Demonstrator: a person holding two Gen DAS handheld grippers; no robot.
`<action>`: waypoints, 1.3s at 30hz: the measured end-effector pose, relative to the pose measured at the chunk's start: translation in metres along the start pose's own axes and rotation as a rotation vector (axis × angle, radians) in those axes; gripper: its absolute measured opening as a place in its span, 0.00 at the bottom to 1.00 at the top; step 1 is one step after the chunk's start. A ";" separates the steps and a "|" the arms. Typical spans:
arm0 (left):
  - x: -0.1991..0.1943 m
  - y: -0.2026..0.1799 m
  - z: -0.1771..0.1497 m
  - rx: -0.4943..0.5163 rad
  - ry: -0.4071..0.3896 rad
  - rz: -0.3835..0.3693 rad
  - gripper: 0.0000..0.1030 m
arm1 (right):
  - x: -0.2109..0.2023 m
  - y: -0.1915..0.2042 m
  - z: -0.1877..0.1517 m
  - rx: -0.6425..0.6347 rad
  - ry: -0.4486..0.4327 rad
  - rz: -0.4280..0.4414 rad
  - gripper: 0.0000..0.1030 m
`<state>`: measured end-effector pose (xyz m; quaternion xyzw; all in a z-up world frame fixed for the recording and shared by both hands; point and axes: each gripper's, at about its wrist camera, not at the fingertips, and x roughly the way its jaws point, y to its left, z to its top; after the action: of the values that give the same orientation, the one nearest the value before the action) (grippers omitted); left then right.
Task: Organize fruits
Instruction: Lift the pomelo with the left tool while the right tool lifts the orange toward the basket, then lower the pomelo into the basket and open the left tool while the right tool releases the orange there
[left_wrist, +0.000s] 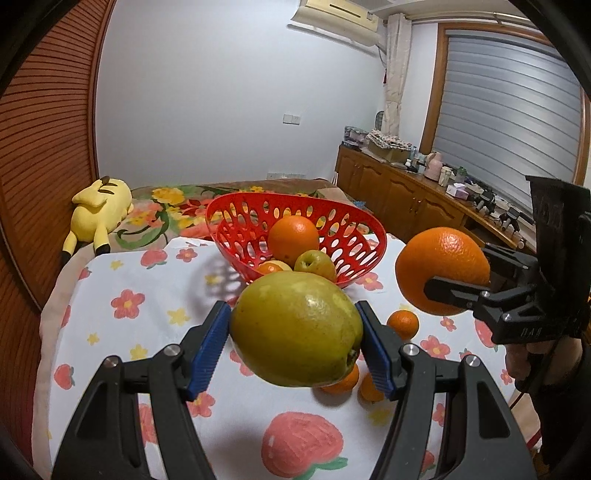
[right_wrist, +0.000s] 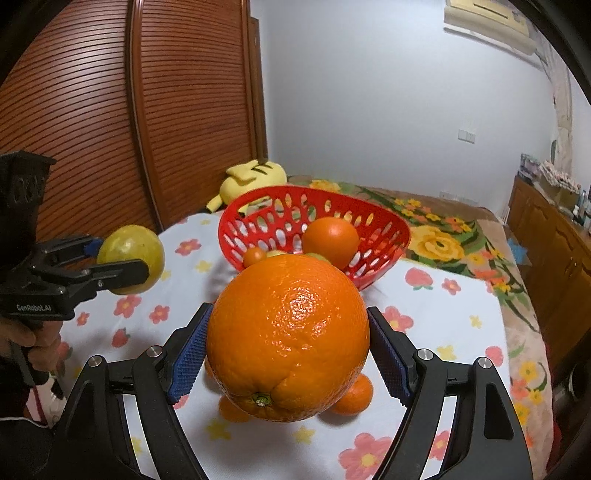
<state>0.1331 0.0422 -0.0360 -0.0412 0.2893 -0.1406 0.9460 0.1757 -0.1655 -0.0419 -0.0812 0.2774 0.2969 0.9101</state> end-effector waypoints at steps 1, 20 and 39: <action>0.000 -0.001 0.001 0.002 -0.003 -0.002 0.65 | -0.001 -0.001 0.002 -0.002 -0.003 -0.001 0.80; 0.040 -0.001 0.034 0.048 0.015 -0.011 0.65 | 0.032 -0.023 0.043 -0.060 0.024 -0.020 0.80; 0.102 0.010 0.063 0.067 0.078 -0.001 0.65 | 0.111 -0.054 0.065 -0.128 0.148 -0.020 0.80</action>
<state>0.2517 0.0220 -0.0399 -0.0040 0.3212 -0.1523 0.9347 0.3116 -0.1338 -0.0504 -0.1636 0.3233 0.2980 0.8831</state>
